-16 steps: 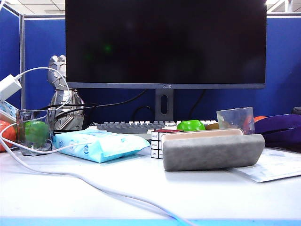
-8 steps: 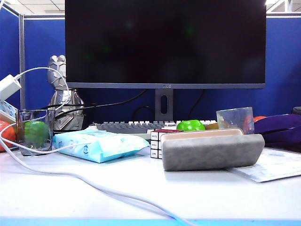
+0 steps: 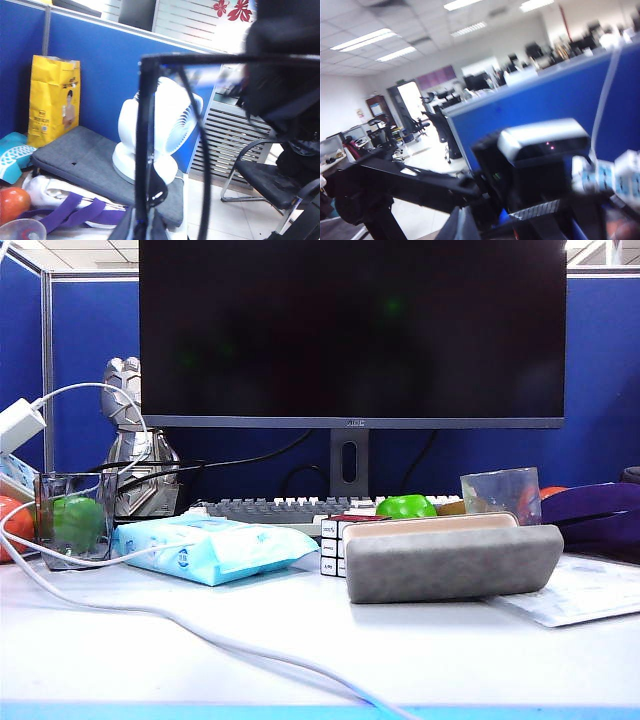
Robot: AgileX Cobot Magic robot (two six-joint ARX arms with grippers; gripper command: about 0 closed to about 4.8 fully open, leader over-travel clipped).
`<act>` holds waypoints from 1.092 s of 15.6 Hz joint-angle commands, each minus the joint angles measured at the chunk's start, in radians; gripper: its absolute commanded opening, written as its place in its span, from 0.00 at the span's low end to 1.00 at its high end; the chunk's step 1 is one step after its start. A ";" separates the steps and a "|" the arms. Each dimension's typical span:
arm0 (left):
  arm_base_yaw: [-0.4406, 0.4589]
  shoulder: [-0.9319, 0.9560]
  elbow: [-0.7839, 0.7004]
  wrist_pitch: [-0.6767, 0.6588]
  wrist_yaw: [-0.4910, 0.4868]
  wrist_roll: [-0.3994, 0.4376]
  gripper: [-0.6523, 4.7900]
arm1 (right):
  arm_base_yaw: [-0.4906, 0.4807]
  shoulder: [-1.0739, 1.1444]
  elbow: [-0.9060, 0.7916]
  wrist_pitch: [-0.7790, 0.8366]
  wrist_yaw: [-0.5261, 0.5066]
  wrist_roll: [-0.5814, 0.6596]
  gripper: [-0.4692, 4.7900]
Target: Pick up the glasses, fold the temples of the glasses, place the glasses into the glasses case, and finally close the glasses case.
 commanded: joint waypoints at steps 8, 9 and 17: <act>-0.001 -0.005 0.003 0.021 0.002 -0.198 0.11 | 0.002 0.029 0.005 -0.129 -0.050 -0.122 0.08; -0.001 -0.005 0.003 0.023 0.002 -0.220 0.11 | 0.002 0.035 0.005 -0.131 -0.048 -0.132 0.08; -0.001 -0.005 0.003 0.210 0.006 -0.406 0.11 | 0.002 0.114 0.005 -0.131 -0.042 -0.166 0.08</act>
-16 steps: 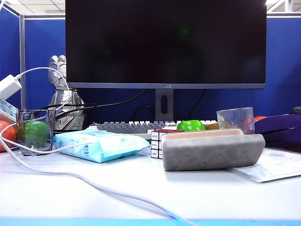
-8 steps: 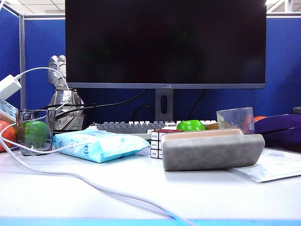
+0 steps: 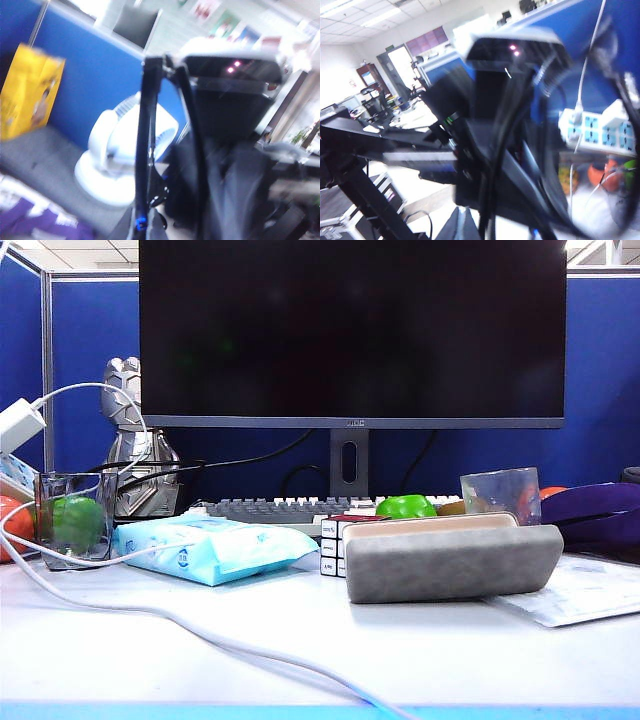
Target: Pick up the glasses, fold the temples of the glasses, place the glasses into the glasses case, and finally close the glasses case.
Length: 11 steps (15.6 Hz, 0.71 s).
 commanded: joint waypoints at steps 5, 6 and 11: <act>-0.001 -0.006 0.003 0.077 0.035 -0.057 0.11 | 0.001 0.008 0.004 0.009 0.035 -0.028 0.08; -0.001 -0.006 0.003 0.067 0.025 -0.035 0.11 | 0.002 0.001 0.005 0.029 0.021 -0.027 0.08; -0.010 0.000 0.003 -0.417 -0.176 0.479 0.11 | -0.001 -0.184 0.047 0.036 0.272 -0.053 0.08</act>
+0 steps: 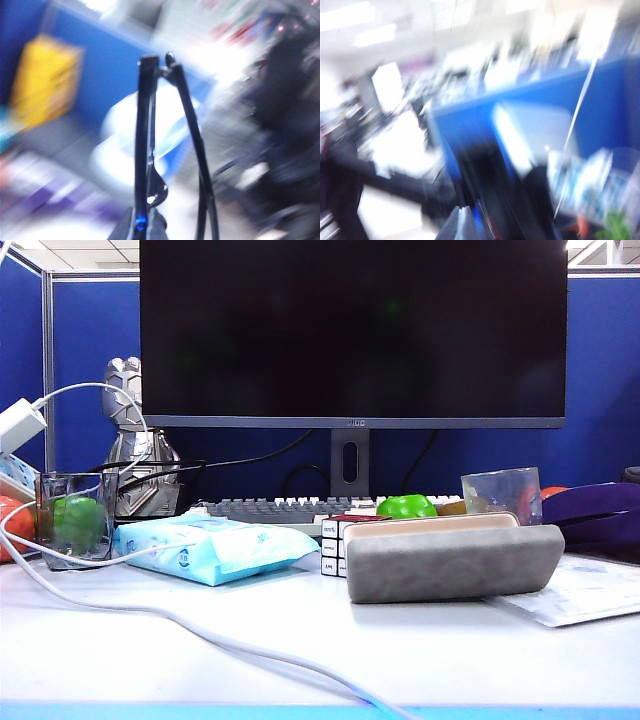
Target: Pick up the glasses, fold the temples of the glasses, place the glasses into the glasses case, and finally close the glasses case.
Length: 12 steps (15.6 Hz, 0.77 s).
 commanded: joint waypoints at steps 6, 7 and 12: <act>-0.151 0.146 0.003 -0.342 -0.449 0.650 0.11 | 0.000 -0.121 0.008 -0.395 0.615 -0.245 0.08; -0.173 0.178 0.003 -0.341 -0.464 0.676 0.11 | 0.000 -0.121 0.008 -0.412 0.628 -0.263 0.08; -0.246 0.303 0.003 -0.338 -0.602 0.848 0.11 | 0.000 -0.127 0.008 -0.411 0.642 -0.272 0.08</act>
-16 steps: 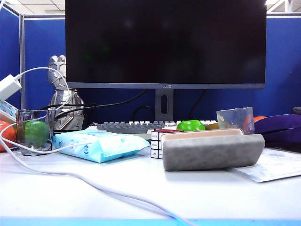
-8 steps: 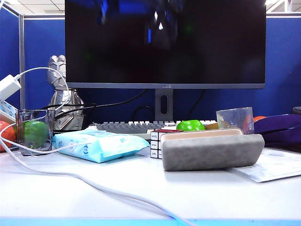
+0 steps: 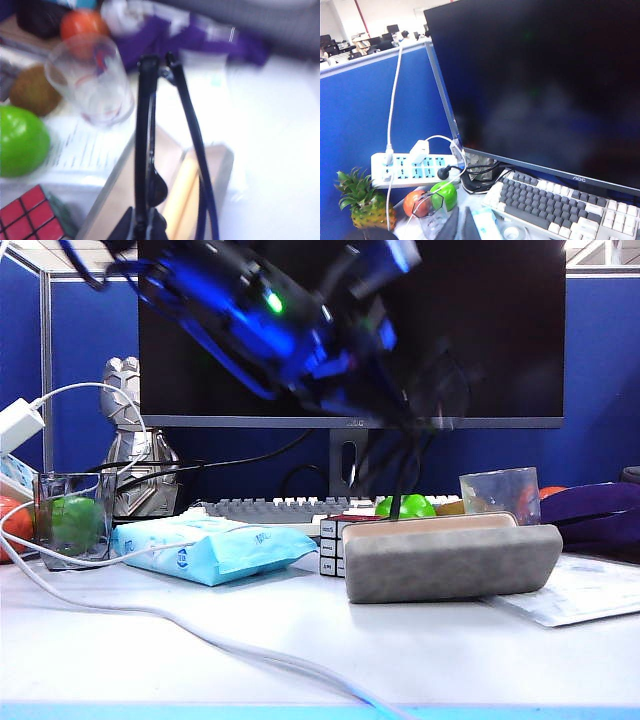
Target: Pick up the glasses, fold the temples of the glasses, place the glasses into the glasses case, and finally close the glasses case.
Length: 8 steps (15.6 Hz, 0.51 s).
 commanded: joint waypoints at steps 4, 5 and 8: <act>-0.020 0.085 0.004 0.050 -0.066 0.094 0.11 | 0.001 -0.005 0.003 0.000 -0.003 -0.007 0.08; -0.026 0.100 0.004 0.052 -0.066 0.094 0.11 | 0.001 -0.005 0.003 0.000 -0.002 -0.010 0.08; -0.061 0.111 0.004 0.019 -0.087 0.098 0.11 | 0.001 -0.005 0.003 -0.004 -0.002 -0.039 0.08</act>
